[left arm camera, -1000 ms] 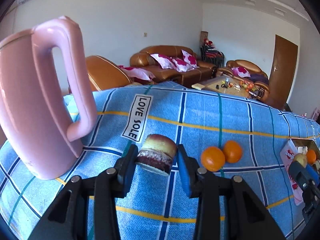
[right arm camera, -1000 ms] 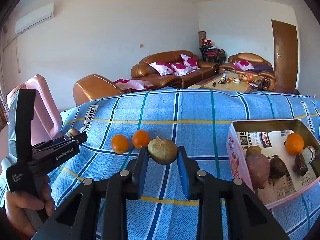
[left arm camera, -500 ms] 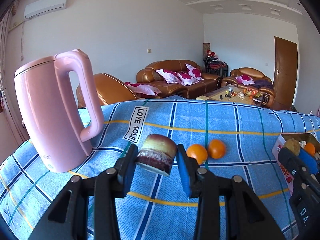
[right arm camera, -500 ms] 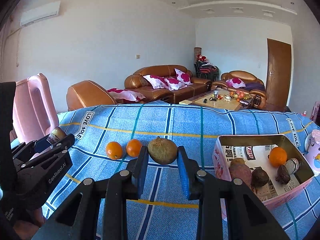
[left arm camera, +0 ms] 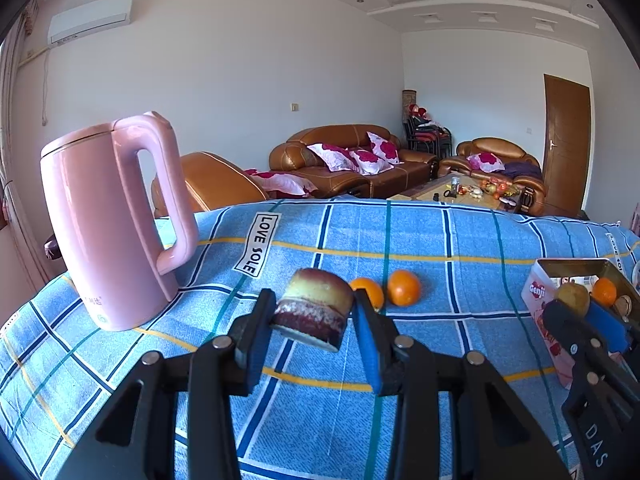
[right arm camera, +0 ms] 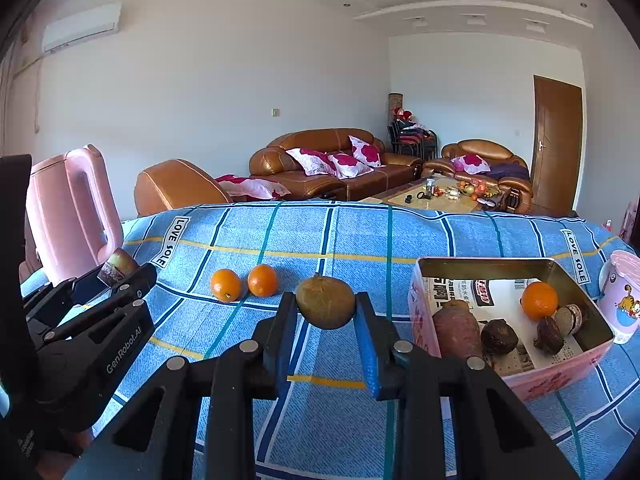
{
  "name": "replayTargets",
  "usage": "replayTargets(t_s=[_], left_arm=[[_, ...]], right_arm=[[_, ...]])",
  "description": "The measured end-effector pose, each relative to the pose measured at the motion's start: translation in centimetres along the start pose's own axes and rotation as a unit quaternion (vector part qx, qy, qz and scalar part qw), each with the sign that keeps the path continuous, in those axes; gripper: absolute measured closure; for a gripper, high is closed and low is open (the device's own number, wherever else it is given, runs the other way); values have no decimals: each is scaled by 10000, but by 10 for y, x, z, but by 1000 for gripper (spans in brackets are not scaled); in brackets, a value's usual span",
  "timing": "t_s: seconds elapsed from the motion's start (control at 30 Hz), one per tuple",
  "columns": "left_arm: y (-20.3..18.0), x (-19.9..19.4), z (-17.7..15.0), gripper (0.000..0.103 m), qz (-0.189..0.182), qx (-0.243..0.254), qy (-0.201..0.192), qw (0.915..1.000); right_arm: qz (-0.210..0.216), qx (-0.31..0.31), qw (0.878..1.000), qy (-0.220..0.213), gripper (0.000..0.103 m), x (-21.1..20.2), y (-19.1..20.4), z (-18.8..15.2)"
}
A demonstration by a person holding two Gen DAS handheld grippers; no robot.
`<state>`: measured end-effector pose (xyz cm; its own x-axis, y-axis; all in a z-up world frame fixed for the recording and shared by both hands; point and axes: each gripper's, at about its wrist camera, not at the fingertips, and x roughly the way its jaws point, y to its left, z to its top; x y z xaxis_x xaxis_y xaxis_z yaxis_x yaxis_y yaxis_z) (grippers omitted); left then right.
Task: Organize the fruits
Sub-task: 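Carry the kiwi and chocolate cake over the tin tray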
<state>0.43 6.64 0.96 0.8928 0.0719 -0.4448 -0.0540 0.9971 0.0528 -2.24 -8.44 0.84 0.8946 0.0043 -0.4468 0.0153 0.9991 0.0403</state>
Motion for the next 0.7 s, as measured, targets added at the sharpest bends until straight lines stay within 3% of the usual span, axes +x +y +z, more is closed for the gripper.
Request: replayTargets(t_s=[0.7], left_arm=[[-48, -16, -5, 62, -307, 112, 62, 9994]], right_arm=[[-339, 14, 9994, -46, 72, -18, -52, -7]])
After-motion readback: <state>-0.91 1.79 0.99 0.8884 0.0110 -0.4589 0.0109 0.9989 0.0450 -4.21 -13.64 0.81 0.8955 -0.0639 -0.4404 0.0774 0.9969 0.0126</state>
